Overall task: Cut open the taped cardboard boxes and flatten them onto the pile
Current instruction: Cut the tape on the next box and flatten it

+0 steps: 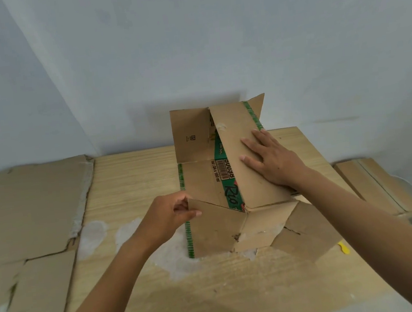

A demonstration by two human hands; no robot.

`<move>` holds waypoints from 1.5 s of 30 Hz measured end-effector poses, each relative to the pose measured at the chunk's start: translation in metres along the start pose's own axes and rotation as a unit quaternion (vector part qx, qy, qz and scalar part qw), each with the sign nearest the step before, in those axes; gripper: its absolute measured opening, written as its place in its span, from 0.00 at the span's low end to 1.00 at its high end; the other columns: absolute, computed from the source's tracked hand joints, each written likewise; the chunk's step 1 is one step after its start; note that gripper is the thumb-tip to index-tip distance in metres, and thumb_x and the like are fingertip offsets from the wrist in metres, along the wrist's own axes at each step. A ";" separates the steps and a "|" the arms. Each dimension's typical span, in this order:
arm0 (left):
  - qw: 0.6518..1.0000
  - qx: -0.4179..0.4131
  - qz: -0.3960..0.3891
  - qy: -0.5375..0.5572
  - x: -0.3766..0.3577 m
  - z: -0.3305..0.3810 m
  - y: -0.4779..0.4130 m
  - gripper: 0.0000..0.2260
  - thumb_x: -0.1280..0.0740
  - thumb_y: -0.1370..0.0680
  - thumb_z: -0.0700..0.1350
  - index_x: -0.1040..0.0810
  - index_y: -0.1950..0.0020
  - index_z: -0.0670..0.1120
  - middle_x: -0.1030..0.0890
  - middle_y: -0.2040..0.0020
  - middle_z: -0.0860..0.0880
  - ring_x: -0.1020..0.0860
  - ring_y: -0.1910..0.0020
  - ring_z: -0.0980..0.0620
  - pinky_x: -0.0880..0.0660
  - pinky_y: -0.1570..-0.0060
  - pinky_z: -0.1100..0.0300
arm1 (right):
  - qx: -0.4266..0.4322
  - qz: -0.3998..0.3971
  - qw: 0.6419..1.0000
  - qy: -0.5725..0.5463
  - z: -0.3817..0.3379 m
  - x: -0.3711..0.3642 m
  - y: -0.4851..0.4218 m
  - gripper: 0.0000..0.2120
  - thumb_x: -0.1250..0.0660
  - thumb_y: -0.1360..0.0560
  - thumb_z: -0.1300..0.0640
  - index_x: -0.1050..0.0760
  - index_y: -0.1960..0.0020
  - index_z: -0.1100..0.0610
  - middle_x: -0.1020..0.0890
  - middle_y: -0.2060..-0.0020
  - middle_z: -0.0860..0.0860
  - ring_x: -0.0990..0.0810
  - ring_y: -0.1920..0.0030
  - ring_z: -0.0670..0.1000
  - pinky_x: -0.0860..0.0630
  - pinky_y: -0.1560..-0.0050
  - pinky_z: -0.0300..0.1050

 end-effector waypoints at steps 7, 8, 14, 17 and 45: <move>0.997 0.023 -0.046 -0.061 0.007 0.006 0.022 0.04 0.24 0.30 0.45 0.18 0.59 0.48 0.16 0.62 0.51 0.19 0.63 0.54 0.24 0.60 0.63 | -0.013 0.024 1.000 0.012 -0.008 0.002 0.007 0.29 0.51 0.21 0.37 0.47 0.24 0.45 0.52 0.23 0.48 0.57 0.23 0.48 0.41 0.29 0.55; 0.997 0.015 -0.048 -0.056 0.007 0.014 0.022 0.04 0.24 0.29 0.45 0.17 0.58 0.50 0.16 0.61 0.53 0.19 0.61 0.57 0.23 0.58 0.64 | -0.018 0.040 0.999 0.003 -0.009 0.004 0.009 0.28 0.50 0.21 0.37 0.44 0.24 0.47 0.50 0.23 0.49 0.55 0.23 0.49 0.40 0.30 0.56; 0.991 -0.038 -0.096 -0.083 -0.020 0.052 0.020 0.10 0.31 0.23 0.46 0.21 0.48 0.63 0.19 0.53 0.66 0.21 0.50 0.68 0.26 0.48 0.71 | -0.133 0.140 0.973 -0.123 -0.004 0.026 0.024 0.30 0.40 0.22 0.47 0.46 0.25 0.58 0.42 0.25 0.56 0.39 0.27 0.57 0.32 0.38 0.53; 0.990 -0.046 -0.090 -0.099 -0.021 0.053 0.019 0.10 0.33 0.22 0.48 0.21 0.49 0.66 0.21 0.54 0.72 0.23 0.49 0.69 0.26 0.47 0.71 | -0.180 0.124 0.933 -0.287 0.003 0.046 0.030 0.22 0.40 0.21 0.54 0.38 0.30 0.62 0.24 0.40 0.57 0.25 0.45 0.56 0.29 0.50 0.47; 0.955 -0.170 -0.020 -0.244 0.018 0.151 -0.108 0.14 0.42 0.18 0.45 0.20 0.40 0.43 0.24 0.33 0.49 0.41 0.26 0.58 0.46 0.33 0.71 | 0.034 0.059 0.973 -0.219 -0.057 0.062 0.049 0.22 0.52 0.17 0.49 0.29 0.34 0.60 0.23 0.37 0.55 0.27 0.36 0.55 0.31 0.36 0.50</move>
Point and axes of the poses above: each hand's wrist, its own y-axis away from the middle knuckle, its own x-axis out of the back of the hand, z = x × y, the point moved 4 cm from there along -y, towards the middle knuckle
